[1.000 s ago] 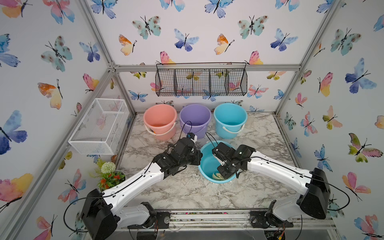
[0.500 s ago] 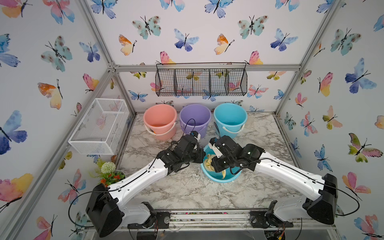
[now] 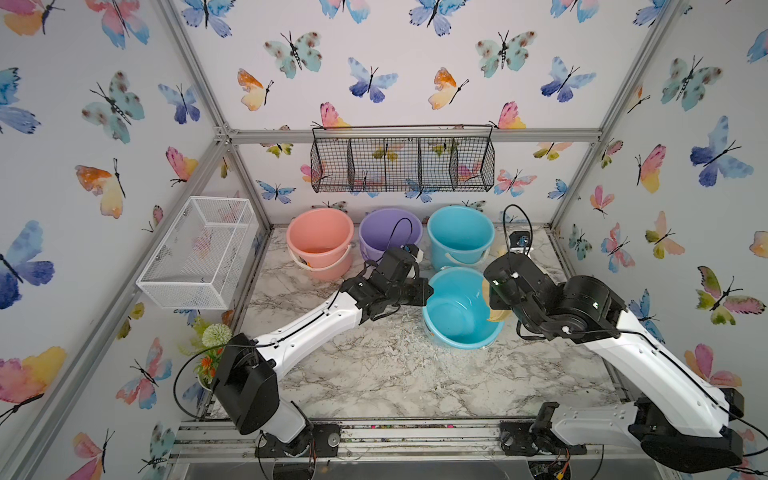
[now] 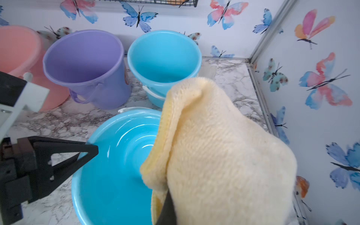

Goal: Wipe the inside of the bucket with a cloth
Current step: Place the bucket at the center of the board.

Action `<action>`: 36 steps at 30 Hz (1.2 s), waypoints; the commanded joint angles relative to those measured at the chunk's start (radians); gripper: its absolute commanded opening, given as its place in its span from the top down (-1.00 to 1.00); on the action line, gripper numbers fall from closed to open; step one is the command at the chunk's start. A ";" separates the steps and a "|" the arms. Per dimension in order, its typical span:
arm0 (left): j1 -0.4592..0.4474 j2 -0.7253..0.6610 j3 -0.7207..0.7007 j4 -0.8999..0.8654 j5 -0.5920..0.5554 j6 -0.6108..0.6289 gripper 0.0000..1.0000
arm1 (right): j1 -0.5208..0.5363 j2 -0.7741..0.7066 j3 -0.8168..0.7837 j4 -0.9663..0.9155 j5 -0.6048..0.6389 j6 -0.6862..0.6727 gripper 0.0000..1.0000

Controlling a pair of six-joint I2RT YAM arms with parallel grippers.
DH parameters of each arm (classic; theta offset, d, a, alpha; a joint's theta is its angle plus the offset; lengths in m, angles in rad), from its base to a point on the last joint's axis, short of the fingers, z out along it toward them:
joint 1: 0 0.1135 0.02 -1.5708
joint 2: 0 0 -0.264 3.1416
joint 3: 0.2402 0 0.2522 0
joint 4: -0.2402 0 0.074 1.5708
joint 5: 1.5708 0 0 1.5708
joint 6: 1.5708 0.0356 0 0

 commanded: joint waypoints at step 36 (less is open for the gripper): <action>-0.063 0.581 0.558 0.185 0.215 -0.246 0.32 | 0.000 -0.127 -0.082 -0.091 -0.204 0.103 0.96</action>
